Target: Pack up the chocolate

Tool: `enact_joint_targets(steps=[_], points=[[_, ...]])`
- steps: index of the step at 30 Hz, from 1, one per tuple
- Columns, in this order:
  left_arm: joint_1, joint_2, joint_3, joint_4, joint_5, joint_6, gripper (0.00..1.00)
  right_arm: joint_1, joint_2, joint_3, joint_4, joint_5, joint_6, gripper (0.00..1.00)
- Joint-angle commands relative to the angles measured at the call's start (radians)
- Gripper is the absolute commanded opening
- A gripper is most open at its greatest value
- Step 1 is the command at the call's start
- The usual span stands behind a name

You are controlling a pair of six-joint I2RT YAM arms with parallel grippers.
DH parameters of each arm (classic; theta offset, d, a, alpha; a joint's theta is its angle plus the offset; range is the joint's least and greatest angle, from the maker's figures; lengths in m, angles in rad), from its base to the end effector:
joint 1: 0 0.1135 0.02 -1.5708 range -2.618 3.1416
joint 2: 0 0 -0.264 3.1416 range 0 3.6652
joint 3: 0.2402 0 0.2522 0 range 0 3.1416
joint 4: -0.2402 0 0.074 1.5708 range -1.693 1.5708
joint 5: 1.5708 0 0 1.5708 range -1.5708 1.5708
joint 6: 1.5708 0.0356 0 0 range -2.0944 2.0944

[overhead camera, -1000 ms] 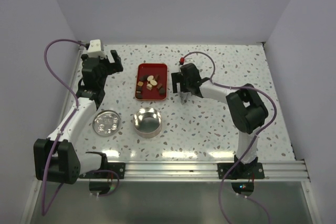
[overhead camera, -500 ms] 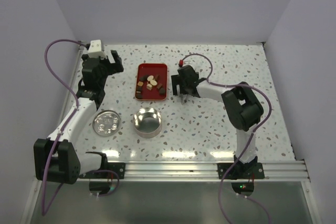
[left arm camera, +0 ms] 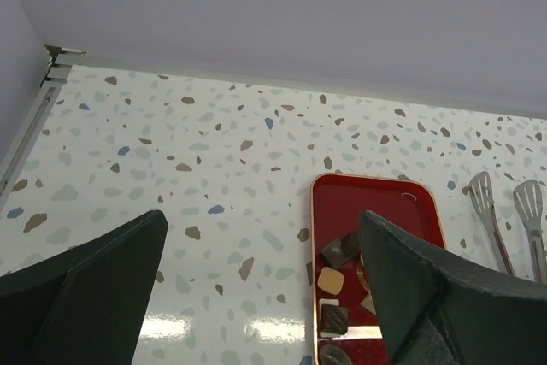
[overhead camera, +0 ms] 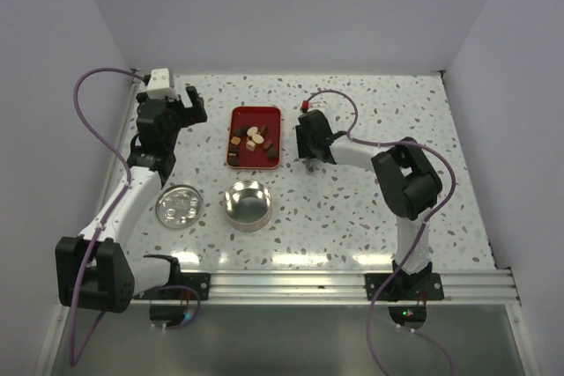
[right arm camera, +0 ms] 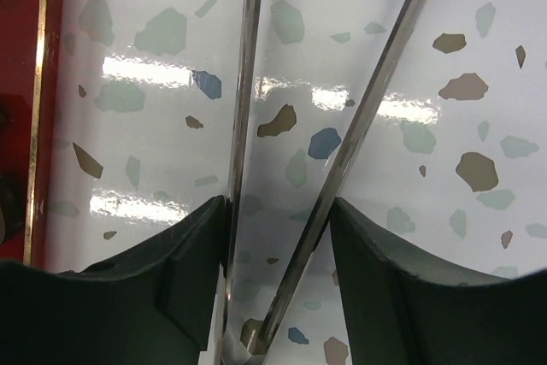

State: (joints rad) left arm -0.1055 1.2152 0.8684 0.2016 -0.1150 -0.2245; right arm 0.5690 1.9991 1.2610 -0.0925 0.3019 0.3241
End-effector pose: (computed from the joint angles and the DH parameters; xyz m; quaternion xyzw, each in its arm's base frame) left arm 0.2859 -0.0262 0.3183 -0.0824 0.7517 -0.0644 0.6511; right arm 0.3629 0.2196 0.1535 -0.0586 0.9214 0.0280 0.3831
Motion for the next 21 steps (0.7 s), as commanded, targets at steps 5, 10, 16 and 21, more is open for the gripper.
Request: enact_joint_targets(steps=[5,10,16,21], points=[[-0.003,-0.028,-0.008,0.047,0.005,0.005,1.00,-0.003,-0.106,-0.015,-0.015,0.040,-0.056,0.53],[-0.003,-0.028,-0.008,0.050,0.006,0.004,1.00,-0.004,-0.184,-0.008,-0.079,0.025,-0.094,0.53],[-0.003,-0.032,-0.008,0.048,0.006,0.001,1.00,-0.004,-0.237,-0.009,-0.133,-0.020,-0.100,0.53],[-0.003,-0.032,-0.008,0.048,0.006,0.002,1.00,-0.003,-0.292,0.001,-0.188,-0.040,-0.120,0.53]])
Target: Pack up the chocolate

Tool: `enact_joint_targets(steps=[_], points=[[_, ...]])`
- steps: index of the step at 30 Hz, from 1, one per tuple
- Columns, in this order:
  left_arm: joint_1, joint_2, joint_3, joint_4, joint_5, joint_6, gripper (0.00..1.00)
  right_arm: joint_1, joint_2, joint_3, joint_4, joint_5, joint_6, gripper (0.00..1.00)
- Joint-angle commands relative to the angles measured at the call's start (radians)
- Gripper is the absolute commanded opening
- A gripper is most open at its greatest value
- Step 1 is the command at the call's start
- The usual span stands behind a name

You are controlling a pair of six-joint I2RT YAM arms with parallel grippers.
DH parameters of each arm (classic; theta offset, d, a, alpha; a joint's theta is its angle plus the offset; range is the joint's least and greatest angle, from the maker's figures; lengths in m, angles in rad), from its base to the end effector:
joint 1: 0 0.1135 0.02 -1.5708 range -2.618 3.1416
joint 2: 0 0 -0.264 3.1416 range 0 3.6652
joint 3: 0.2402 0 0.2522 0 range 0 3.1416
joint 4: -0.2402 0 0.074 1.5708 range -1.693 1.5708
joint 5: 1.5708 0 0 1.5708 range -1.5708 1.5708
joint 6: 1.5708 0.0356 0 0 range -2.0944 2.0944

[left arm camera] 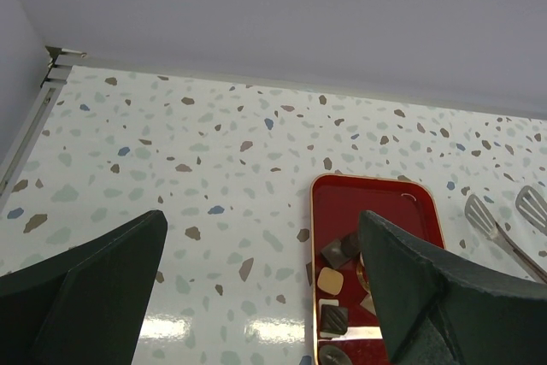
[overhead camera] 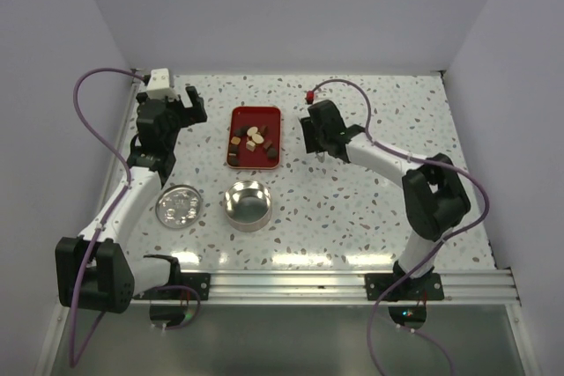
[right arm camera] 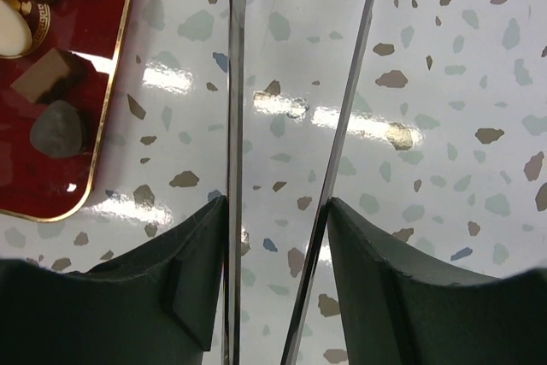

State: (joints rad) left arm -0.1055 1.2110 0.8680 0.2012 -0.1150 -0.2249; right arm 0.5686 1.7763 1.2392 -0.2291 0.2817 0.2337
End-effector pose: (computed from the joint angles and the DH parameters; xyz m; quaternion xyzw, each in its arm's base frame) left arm 0.2850 -0.0261 0.3193 -0.0826 0.7506 -0.0648 0.6524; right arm 0.3365 0.2033 0.2231 -0.0976 0.9075 0.0324 0.4073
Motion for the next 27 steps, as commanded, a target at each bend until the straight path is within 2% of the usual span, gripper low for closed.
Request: enact_joint_targets(steps=[1,12,16,23,27], points=[[-0.003,-0.028,-0.009,0.050,0.006,0.002,1.00,-0.003,-0.080,0.028,-0.061,-0.016,-0.033,0.53],[-0.003,-0.030,-0.012,0.053,0.012,-0.004,1.00,-0.003,-0.222,0.078,-0.151,-0.025,-0.082,0.54],[-0.003,-0.028,-0.012,0.055,0.012,-0.004,1.00,-0.003,-0.255,0.082,-0.148,-0.100,-0.080,0.54],[-0.003,-0.025,-0.012,0.053,0.011,-0.004,1.00,0.001,-0.288,0.065,-0.069,-0.332,-0.060,0.54],[-0.003,-0.022,-0.012,0.053,0.011,-0.005,1.00,0.013,-0.272,0.060,-0.038,-0.391,-0.043,0.54]])
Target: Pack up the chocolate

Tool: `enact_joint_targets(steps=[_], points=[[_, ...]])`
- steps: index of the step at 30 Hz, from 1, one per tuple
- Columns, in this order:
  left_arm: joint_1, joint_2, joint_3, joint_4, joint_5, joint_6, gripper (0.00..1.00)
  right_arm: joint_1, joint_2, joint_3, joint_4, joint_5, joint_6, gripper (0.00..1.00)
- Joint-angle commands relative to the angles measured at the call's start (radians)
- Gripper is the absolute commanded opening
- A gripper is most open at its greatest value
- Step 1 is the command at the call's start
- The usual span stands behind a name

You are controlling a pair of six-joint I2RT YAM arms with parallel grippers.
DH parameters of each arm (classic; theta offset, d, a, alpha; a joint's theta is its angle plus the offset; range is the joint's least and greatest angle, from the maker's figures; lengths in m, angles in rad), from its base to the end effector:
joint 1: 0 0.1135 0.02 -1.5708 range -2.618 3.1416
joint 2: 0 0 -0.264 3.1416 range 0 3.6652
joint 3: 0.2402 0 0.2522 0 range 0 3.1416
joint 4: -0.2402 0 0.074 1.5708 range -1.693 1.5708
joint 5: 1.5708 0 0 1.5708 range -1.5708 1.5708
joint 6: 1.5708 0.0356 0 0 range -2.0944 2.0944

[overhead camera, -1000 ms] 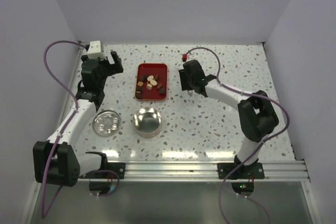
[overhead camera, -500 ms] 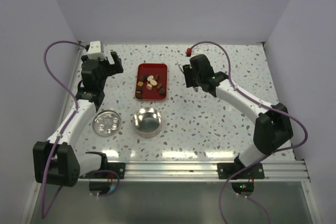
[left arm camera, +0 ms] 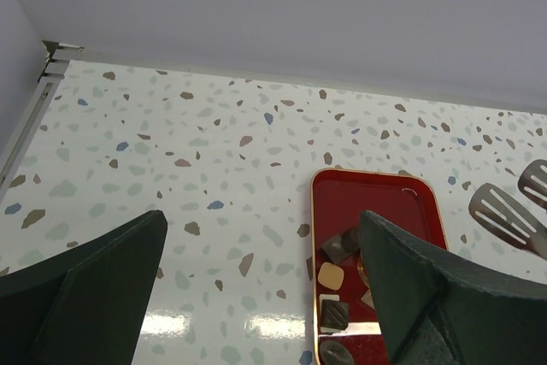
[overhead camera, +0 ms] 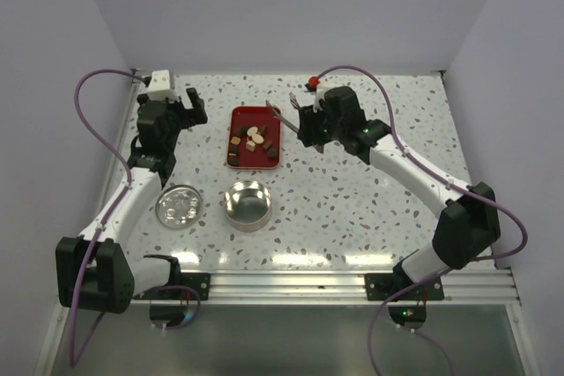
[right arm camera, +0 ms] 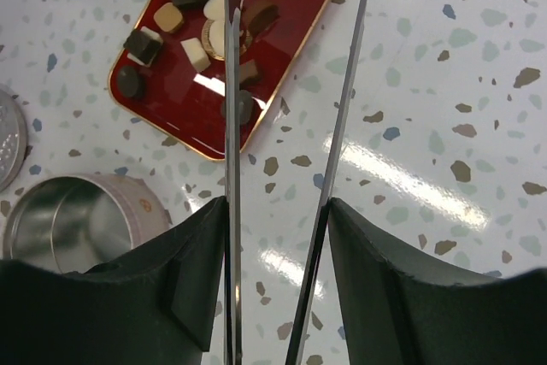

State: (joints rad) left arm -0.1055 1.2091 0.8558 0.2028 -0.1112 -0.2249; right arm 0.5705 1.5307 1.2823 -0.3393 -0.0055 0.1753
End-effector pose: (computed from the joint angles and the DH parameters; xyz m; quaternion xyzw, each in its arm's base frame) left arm 0.2841 -0.0261 0.3156 -0.0813 0.7536 -0.0655 0.6490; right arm 0.2968 0.1907 0.3145 -0.1743 0.8642 0.1742 0.4387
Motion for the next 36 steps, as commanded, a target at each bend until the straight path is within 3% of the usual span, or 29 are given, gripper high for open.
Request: enact_joint_targets(steps=[1,11,36], points=[[-0.003,-0.020,0.000,0.050,0.005,-0.004,1.00,0.012,-0.020,0.015,0.074,-0.108,0.016,0.53],[-0.003,-0.010,0.005,0.047,0.010,-0.008,1.00,0.034,0.037,-0.020,0.105,-0.165,0.049,0.51],[-0.003,-0.002,0.003,0.047,0.005,-0.008,1.00,0.034,0.207,0.006,0.151,-0.088,0.096,0.46]])
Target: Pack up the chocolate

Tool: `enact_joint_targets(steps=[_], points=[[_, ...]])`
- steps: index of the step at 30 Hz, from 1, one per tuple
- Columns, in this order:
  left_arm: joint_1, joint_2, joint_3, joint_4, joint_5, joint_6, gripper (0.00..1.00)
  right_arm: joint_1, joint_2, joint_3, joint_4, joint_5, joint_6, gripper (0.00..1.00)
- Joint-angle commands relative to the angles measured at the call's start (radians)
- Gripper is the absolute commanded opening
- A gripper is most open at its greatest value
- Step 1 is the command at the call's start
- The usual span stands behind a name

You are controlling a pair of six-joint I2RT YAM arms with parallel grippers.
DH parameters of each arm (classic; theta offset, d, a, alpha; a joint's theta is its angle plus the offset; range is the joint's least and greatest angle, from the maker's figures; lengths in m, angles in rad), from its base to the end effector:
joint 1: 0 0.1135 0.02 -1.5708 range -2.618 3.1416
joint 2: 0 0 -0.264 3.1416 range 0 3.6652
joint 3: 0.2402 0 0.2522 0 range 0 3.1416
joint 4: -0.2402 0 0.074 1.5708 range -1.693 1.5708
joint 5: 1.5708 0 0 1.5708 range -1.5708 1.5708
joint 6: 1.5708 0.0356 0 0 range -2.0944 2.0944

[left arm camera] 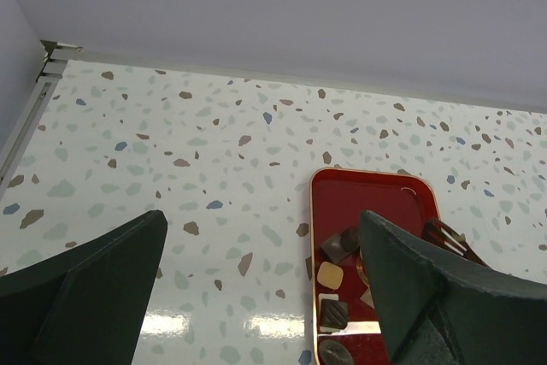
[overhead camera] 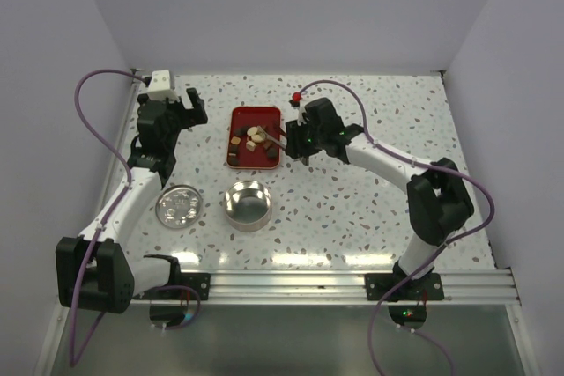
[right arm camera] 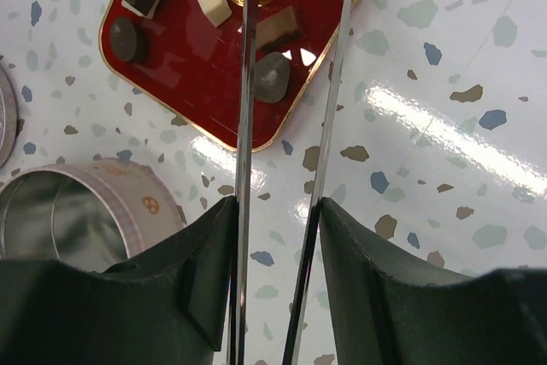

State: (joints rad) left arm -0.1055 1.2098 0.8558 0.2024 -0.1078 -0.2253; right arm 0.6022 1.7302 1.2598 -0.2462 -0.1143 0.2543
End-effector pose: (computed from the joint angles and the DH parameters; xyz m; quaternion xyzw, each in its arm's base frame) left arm 0.2843 -0.0263 0.3153 -0.0804 0.7541 -0.0668 0.6484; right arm 0.3190 0.2242 0.2448 -0.1806 0.8909 0.2190 0.3546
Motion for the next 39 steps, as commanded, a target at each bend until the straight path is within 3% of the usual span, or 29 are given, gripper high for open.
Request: enact_joint_targets(steps=[1,13,39], points=[[-0.003,-0.003,0.003,0.048,0.002,-0.009,1.00,0.002,0.011,0.029,0.059,0.022,0.019,0.46],[-0.003,-0.007,0.003,0.043,-0.003,-0.008,1.00,0.002,0.055,0.053,0.077,0.035,0.037,0.45],[-0.003,-0.010,-0.001,0.046,-0.010,-0.008,1.00,0.004,-0.018,0.041,0.047,0.062,0.008,0.24]])
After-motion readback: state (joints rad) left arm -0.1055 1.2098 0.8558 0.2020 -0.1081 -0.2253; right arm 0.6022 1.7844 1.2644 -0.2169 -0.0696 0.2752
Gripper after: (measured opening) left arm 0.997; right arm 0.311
